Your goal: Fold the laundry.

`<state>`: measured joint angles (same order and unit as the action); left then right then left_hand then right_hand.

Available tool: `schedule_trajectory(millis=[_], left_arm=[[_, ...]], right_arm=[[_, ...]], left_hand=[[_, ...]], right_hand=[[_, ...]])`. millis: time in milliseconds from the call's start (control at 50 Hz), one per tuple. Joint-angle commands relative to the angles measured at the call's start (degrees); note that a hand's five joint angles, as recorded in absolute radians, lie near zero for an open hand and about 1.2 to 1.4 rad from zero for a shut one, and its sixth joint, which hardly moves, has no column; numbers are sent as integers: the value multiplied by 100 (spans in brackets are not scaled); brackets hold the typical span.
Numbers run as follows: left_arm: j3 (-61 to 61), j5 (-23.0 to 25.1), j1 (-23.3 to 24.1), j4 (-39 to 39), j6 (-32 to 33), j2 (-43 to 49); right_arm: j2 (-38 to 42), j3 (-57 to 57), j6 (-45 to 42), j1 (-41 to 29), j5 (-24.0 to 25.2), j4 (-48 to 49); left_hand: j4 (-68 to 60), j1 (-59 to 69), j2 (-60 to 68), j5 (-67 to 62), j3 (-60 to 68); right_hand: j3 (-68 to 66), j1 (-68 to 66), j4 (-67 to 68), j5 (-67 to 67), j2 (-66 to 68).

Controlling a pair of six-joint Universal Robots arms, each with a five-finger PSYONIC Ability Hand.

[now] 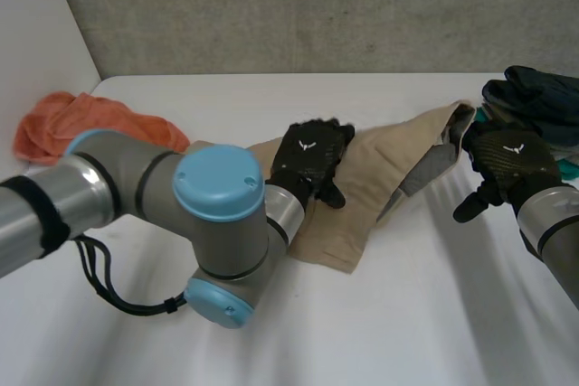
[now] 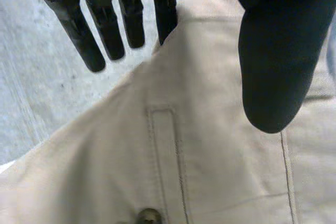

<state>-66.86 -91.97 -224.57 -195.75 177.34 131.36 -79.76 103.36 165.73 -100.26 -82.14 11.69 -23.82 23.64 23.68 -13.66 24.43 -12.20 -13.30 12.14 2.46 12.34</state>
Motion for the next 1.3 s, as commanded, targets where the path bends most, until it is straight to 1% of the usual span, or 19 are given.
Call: schedule_trajectory(millis=[20,60,140,160,200,240,300,320,360,400,460,560,620,720,900,1040,1160,1240,1300], left_arm=[[-564,100,-201,-15,344,-1076],[-731,100,-376,-15,572,-1313],[-1127,144,-1035,-7,1372,-1771],[-1258,222,-1350,-15,1678,-1841],[-1347,398,-1667,2,1961,-1850],[-1487,853,-2176,46,2355,-1824],[-1602,1417,-2634,99,2752,-1772],[-1645,1784,-2923,151,2979,-1693],[-1663,2120,-3188,230,3157,-1579],[-1637,2532,-3443,353,3376,-1308],[-1523,2832,-3681,459,3552,-973],[-1242,3079,-3822,477,3807,-515],[-1049,3237,-3875,415,3974,-182],[-645,3510,-3849,389,4203,293],[-222,3581,-3726,389,4607,883],[-99,3476,-3620,205,4634,953],[-117,3124,-3506,-366,4617,1059],[-108,2966,-3489,-525,4608,1076],[-116,2834,-3471,-586,4608,1059]], right_arm=[[-57,-246,-32,103,-188,-176],[-154,-290,-49,156,-346,-290],[-566,-334,-225,130,-549,-396],[-663,-334,-295,121,-549,-405],[-934,-308,-680,121,-566,-405],[-1085,-290,-1041,121,-584,-413],[-1393,-247,-1797,121,-558,-562],[-1446,-238,-1955,121,-558,-659],[-1594,-281,-2358,112,-540,-1131],[-1595,-273,-2440,51,-523,-1396],[-1569,-273,-2388,-404,-453,-1994],[-1394,-229,-1818,-1257,-294,-2610],[-859,-238,-1202,-1688,-163,-2523],[10,-264,-446,-2294,-144,-1691],[1190,-325,-401,-2683,-487,-335],[1752,-562,-498,-2656,-725,367],[2166,-905,-515,-2656,-760,624],[2394,-1081,-515,-2665,-760,641],[2526,-1187,-515,-2665,-760,685]], left_hand=[[402,-383,-387,386,-462],[418,-400,-404,403,-479],[670,-651,-655,654,-731],[771,-752,-756,755,-831],[755,-736,-741,739,-816],[738,-720,-724,723,-799],[671,-653,-657,656,-732],[621,-602,-607,605,-682],[620,-602,-606,605,-681],[504,-485,-489,488,-565],[16,2,-2,1,-77],[-170,189,185,-186,109],[-137,155,151,-152,76],[-103,121,117,-118,42],[-337,356,351,-353,276],[-3329,3348,3344,-3345,3268],[-4189,4207,4203,-4204,4128],[-5414,5433,5429,-5430,5353],[-5618,5636,5632,-5634,5557]], right_hand=[[220,330,-214,-246,-234],[220,330,-214,-246,-234],[220,330,-214,-246,-234],[220,330,-214,-246,-234],[220,330,-214,-246,-234],[220,330,-214,-246,-234],[220,330,-214,-246,-234],[220,330,-214,-246,-234],[220,330,-214,-246,-234],[220,330,-214,-246,-234],[220,330,-214,-246,-234],[220,330,-214,-246,-234],[128,238,-122,-154,-142],[-125,-15,131,99,111],[-175,-65,181,149,161],[-1367,-1257,1373,1341,1353],[-1823,-1713,1829,1797,1809],[-2479,-2370,2486,2454,2466],[-3820,-3710,3826,3794,3806]])
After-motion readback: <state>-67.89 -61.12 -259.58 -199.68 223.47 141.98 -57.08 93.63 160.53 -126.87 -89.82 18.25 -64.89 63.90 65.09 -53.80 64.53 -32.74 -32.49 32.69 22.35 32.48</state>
